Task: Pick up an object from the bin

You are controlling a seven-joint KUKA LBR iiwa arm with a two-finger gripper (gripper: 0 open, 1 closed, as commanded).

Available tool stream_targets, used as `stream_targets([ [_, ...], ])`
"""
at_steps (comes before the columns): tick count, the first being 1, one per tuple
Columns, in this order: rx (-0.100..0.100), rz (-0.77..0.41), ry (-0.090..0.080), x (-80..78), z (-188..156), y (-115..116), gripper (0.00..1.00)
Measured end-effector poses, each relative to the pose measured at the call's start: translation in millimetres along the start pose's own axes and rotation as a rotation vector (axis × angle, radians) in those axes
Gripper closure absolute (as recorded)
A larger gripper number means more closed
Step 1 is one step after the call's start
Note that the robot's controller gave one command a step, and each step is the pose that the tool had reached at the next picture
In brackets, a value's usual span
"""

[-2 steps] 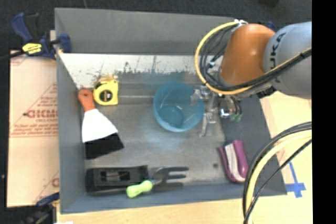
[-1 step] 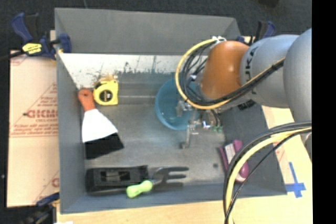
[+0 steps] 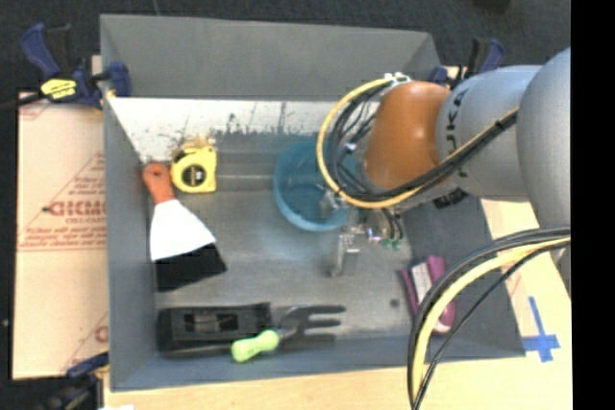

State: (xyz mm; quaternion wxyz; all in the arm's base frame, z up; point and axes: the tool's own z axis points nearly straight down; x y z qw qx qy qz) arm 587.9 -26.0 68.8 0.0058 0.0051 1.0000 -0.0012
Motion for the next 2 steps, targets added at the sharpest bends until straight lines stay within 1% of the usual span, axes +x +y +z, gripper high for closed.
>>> stream_targets([
  [1, -0.002, -0.388, 0.011, -42.1, -27.1, 23.3, 1.00],
  [2, -0.002, -0.387, 0.011, -42.1, -27.2, 23.2, 1.00],
])
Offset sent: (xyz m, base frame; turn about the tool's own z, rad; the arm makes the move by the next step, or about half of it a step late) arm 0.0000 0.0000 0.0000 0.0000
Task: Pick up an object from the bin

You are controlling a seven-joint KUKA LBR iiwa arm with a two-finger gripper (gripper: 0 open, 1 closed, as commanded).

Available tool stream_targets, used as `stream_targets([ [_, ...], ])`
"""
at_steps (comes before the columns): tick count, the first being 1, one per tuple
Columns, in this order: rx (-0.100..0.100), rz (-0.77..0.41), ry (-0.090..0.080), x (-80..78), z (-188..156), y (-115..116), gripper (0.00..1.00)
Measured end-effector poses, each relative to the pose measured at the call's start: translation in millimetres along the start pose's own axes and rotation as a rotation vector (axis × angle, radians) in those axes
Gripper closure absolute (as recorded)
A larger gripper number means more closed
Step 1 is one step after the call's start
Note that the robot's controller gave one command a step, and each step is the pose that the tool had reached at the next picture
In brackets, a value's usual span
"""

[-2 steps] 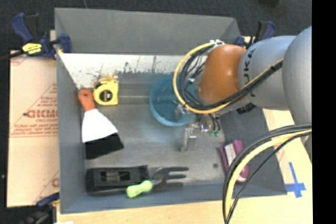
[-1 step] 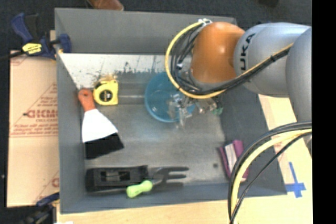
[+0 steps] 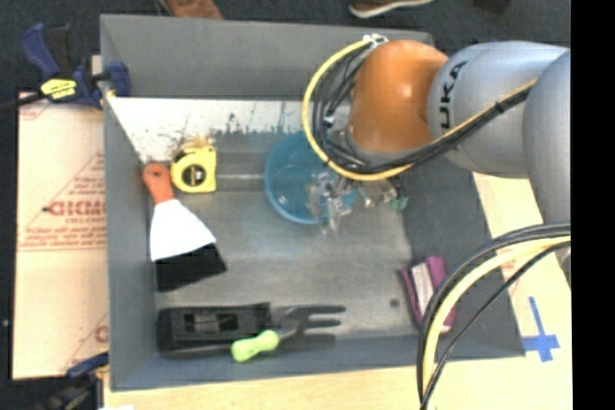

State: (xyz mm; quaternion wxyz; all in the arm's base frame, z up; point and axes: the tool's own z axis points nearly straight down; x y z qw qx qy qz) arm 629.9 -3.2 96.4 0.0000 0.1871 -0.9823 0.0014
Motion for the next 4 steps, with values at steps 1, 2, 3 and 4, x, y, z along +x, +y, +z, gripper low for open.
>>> stream_targets([
  [1, -0.002, 0.001, 0.005, 0.1, -16, -2, 1.00],
  [2, -0.008, 0.009, 0.022, -18.1, -18, 7, 1.00],
  [3, -0.004, 0.028, 0.014, -10.2, -8, 7, 1.00],
  [4, 0.000, -0.050, 0.005, 12.9, 12, 22, 1.00],
])
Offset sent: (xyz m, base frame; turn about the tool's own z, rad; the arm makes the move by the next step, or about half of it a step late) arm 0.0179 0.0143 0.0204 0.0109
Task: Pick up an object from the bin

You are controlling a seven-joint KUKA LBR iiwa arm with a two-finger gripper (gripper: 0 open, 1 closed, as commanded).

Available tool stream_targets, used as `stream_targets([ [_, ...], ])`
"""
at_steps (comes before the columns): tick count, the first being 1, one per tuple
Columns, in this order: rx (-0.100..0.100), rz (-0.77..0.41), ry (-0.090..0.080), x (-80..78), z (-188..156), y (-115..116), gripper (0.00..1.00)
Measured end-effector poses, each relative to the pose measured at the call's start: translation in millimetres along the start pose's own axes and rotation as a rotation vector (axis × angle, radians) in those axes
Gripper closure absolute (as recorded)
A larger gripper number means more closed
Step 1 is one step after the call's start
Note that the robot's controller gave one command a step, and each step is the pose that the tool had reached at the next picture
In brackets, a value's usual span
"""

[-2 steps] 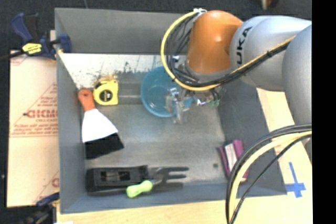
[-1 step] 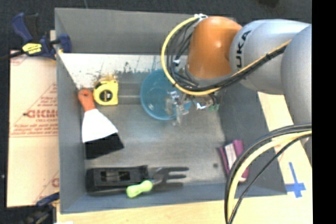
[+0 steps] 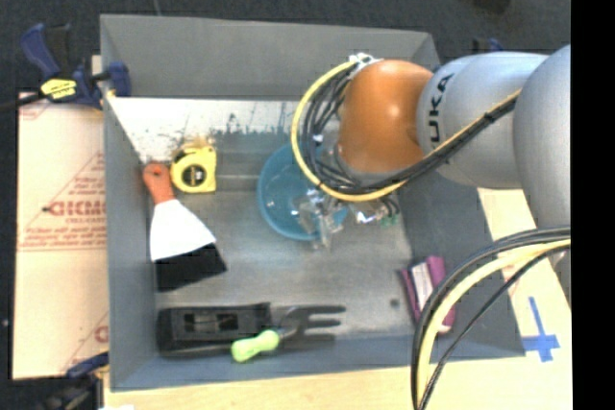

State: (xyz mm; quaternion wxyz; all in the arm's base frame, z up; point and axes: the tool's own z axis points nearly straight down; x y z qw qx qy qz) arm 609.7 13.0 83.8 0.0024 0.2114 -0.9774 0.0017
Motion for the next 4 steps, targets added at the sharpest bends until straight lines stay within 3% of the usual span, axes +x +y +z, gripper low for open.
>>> stream_targets([
  [1, -0.008, 0.046, 0.019, -25.0, -4, -17, 1.00],
  [2, -0.003, 0.022, 0.004, -9.9, -2, -16, 1.00],
  [3, -0.006, -0.427, 0.007, 12.9, -43, 9, 1.00],
  [4, -0.003, -0.052, 0.002, 3.1, -22, -16, 1.00],
])
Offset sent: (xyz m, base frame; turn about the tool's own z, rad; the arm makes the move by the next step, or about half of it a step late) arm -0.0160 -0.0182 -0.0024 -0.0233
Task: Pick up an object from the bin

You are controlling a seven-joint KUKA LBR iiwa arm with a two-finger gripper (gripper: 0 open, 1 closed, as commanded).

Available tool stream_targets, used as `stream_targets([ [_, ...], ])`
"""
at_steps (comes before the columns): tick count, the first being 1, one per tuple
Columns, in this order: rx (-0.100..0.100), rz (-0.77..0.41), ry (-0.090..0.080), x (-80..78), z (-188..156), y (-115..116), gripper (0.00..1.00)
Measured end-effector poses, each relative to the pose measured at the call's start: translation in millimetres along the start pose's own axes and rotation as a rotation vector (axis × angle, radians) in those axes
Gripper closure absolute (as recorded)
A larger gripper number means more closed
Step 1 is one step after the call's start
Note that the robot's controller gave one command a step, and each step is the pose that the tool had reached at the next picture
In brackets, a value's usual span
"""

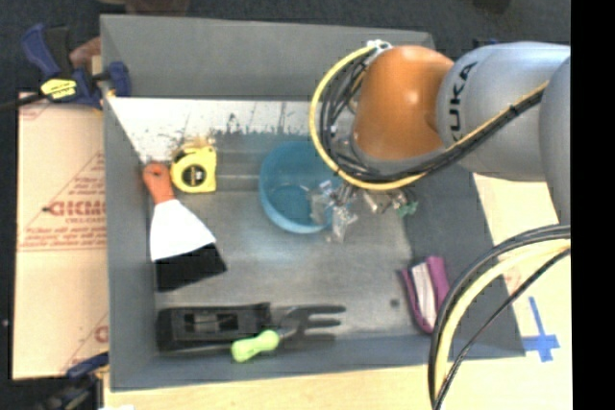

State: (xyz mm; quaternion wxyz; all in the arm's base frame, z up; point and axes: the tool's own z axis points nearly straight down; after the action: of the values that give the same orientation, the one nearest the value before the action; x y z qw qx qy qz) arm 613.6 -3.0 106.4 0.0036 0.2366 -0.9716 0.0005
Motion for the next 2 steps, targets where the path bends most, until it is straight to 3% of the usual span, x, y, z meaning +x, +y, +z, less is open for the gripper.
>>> stream_targets([
  [1, 0.000, -0.356, 0.000, 37.1, -2, 2, 1.00],
  [2, 0.001, 0.096, -0.004, 18.9, 13, -9, 1.00],
])
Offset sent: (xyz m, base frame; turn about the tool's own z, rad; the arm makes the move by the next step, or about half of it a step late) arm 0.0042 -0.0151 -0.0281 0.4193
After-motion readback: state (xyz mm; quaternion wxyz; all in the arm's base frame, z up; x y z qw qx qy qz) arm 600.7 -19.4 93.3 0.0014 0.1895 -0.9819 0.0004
